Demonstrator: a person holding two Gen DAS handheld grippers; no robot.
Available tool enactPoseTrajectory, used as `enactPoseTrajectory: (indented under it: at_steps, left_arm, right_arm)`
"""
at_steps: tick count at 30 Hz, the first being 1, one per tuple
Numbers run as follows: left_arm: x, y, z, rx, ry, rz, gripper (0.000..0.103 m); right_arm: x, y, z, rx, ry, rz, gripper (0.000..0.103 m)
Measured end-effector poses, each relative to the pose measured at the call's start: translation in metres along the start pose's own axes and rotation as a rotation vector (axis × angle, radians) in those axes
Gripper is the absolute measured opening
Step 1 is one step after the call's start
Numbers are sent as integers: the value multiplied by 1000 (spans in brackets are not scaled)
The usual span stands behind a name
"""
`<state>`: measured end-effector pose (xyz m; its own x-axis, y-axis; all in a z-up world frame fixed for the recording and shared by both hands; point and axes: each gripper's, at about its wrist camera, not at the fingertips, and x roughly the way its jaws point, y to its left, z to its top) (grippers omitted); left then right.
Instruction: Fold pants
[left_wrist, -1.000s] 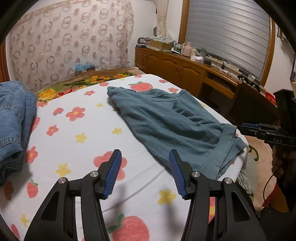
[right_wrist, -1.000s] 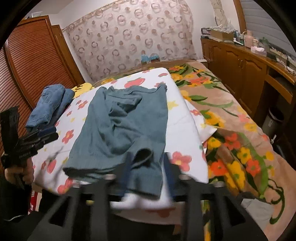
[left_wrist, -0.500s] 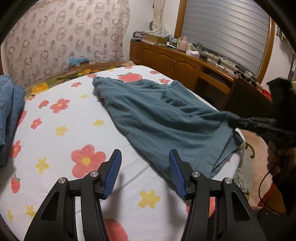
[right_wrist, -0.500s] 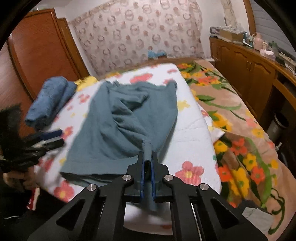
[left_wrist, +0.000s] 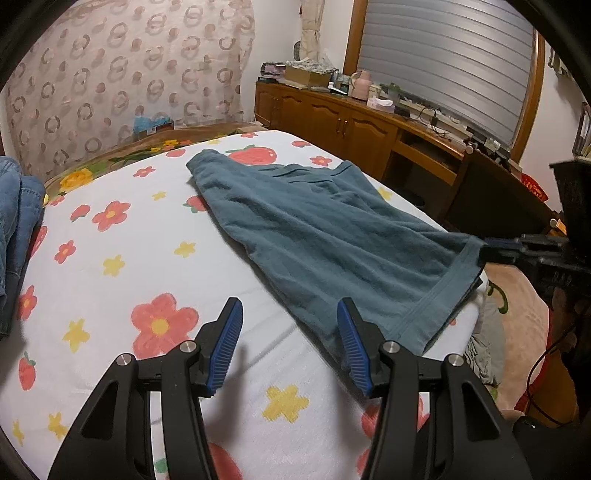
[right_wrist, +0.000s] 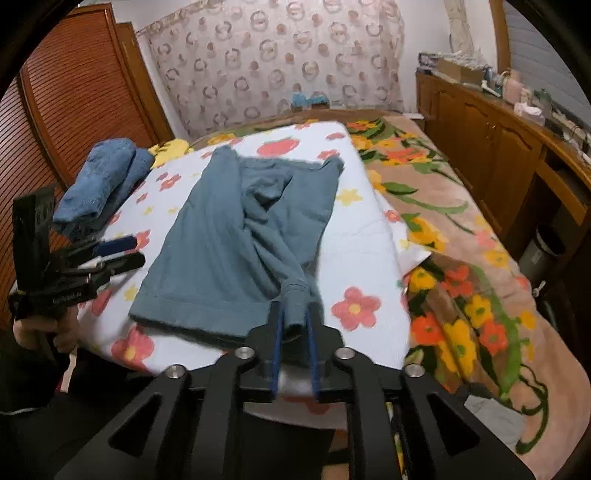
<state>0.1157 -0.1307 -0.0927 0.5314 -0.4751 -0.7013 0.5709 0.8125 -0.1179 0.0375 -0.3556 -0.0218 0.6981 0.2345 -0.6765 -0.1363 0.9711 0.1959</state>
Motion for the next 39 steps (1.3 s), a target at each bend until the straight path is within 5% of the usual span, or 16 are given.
enactPoseTrajectory:
  at_steps: [7, 15, 25, 35, 36, 37, 39]
  left_arm:
    - [16, -5, 6, 15, 22, 22, 54]
    - [25, 0, 1, 7, 60, 60, 54]
    - [27, 13, -1, -55, 47, 81, 54]
    - [24, 19, -4, -73, 39, 107, 54]
    - [24, 19, -4, -73, 39, 107, 54]
    - [24, 20, -4, -73, 39, 106, 54]
    - [24, 19, -4, -74, 39, 105, 54]
  right_arm:
    - [6, 1, 34, -27, -81, 33, 27]
    - [67, 17, 83, -127, -76, 92, 27]
    - [152, 14, 118, -134, 96, 85, 27]
    - [180, 20, 133, -150, 208, 61, 27]
    - [180, 21, 135, -155, 215, 57, 21]
    - [182, 22, 137, -160, 219, 48, 3]
    - [176, 23, 141, -170, 183, 41, 1]
